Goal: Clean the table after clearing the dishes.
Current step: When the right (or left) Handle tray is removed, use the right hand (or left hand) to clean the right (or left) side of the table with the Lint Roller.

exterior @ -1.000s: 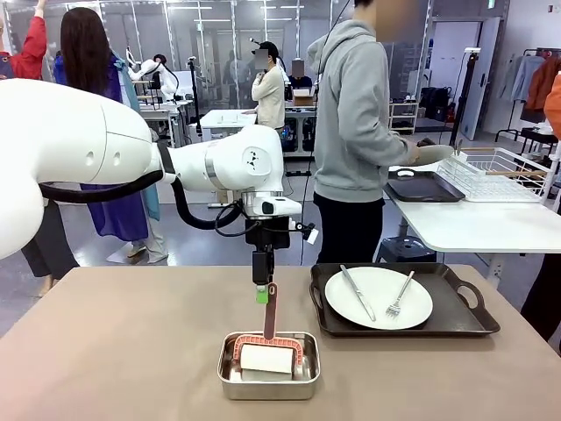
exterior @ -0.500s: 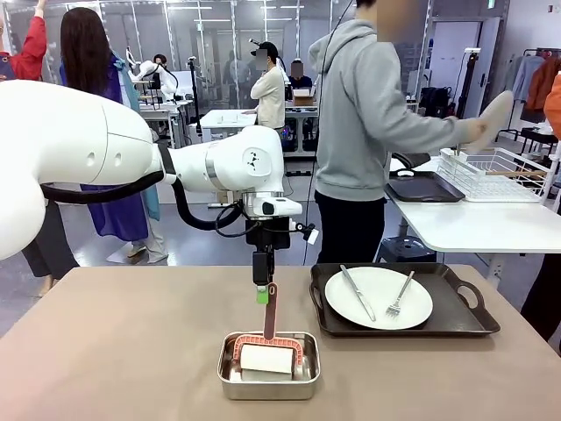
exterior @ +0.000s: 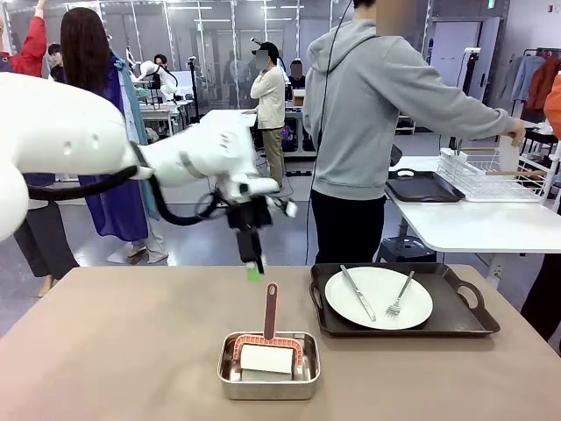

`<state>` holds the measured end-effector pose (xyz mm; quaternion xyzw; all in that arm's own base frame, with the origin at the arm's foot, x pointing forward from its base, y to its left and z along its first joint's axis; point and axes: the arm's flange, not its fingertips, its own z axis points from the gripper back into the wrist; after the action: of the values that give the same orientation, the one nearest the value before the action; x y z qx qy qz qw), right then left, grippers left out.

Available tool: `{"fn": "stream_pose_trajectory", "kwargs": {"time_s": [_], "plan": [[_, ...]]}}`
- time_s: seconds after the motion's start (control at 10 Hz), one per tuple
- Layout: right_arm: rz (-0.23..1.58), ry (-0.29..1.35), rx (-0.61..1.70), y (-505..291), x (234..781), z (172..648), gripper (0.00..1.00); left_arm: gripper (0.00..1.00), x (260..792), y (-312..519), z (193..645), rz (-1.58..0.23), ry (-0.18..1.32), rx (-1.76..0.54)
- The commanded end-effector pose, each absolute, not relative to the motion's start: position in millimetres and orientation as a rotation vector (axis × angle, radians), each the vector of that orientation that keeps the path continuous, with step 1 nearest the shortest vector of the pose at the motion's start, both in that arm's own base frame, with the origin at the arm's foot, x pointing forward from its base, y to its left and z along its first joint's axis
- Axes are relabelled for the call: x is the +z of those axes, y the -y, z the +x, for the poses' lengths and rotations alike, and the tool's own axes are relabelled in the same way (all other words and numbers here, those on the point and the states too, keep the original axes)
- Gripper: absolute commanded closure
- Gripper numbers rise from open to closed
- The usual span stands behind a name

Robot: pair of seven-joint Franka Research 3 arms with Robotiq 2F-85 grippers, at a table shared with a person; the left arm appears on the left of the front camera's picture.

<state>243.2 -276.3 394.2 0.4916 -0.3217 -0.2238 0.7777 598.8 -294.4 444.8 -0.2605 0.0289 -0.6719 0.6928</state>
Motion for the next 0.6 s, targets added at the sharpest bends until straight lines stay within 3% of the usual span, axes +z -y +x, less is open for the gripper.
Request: {"fn": "stream_pose_trajectory", "kwargs": {"time_s": [0.0, 0.5], "plan": [[1.07, 0.706, -0.478, 276.2, 396.1, 241.6, 0.0, 0.0, 454.1, 197.7, 583.1, -0.775, 0.081, -1.286], [1.07, 0.706, -0.478, 276.2, 396.1, 241.6, 0.0, 0.0, 415.1, -51.7, 502.3, -1.146, 0.193, -0.663]]}}
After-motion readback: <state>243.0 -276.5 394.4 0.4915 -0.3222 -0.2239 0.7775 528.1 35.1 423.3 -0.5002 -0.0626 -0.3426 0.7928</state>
